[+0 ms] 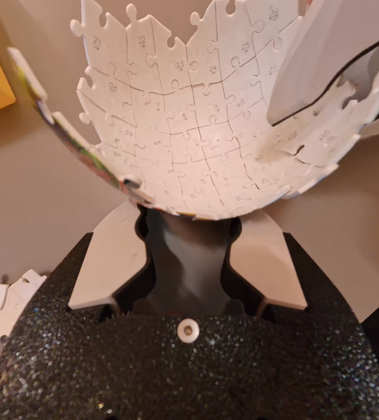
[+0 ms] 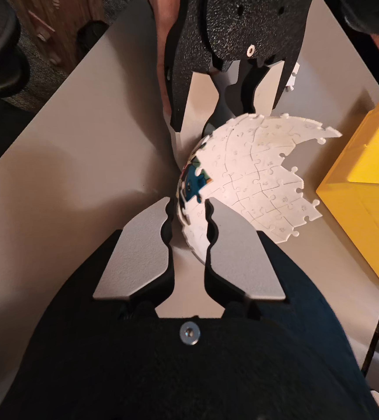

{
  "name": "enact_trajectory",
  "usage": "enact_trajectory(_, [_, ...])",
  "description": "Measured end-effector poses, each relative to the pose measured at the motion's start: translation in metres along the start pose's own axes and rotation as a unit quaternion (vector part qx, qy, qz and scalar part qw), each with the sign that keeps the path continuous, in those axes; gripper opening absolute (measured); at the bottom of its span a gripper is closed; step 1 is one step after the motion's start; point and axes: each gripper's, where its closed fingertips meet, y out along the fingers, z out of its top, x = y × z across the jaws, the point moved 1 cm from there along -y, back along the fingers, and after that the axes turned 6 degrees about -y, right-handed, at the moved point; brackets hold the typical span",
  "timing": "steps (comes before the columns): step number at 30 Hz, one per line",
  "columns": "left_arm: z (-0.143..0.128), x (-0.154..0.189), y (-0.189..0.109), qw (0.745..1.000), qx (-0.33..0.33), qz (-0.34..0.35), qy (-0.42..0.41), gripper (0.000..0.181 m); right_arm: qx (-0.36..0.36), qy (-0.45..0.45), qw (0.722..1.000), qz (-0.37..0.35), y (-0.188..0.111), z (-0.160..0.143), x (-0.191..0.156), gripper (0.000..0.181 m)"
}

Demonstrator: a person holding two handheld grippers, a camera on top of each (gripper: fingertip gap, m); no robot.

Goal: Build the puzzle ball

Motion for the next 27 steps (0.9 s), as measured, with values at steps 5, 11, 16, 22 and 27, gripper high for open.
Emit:
enact_trajectory(5, [0.000,0.000,0.000,1.000,0.002,-0.002,0.002,0.070,0.001,0.004,1.000,0.015,0.001,-0.001,-0.002,0.024])
enact_trajectory(11, [0.002,0.001,0.002,1.000,0.003,0.002,-0.002,0.069,0.032,0.017,0.999,0.013,0.000,0.000,-0.005,0.023])
enact_trajectory(16, [0.006,0.002,0.004,1.000,0.011,0.011,-0.015,0.068,0.002,0.002,1.000,-0.019,0.002,-0.014,-0.004,0.022])
enact_trajectory(22, [0.009,0.003,0.007,0.999,0.021,0.021,-0.026,0.065,0.007,-0.009,0.999,-0.031,-0.001,-0.018,-0.005,0.019])
enact_trajectory(27, [0.009,0.003,0.008,0.999,0.022,0.026,-0.032,0.065,-0.001,-0.032,0.999,-0.035,0.001,-0.020,-0.009,0.009])
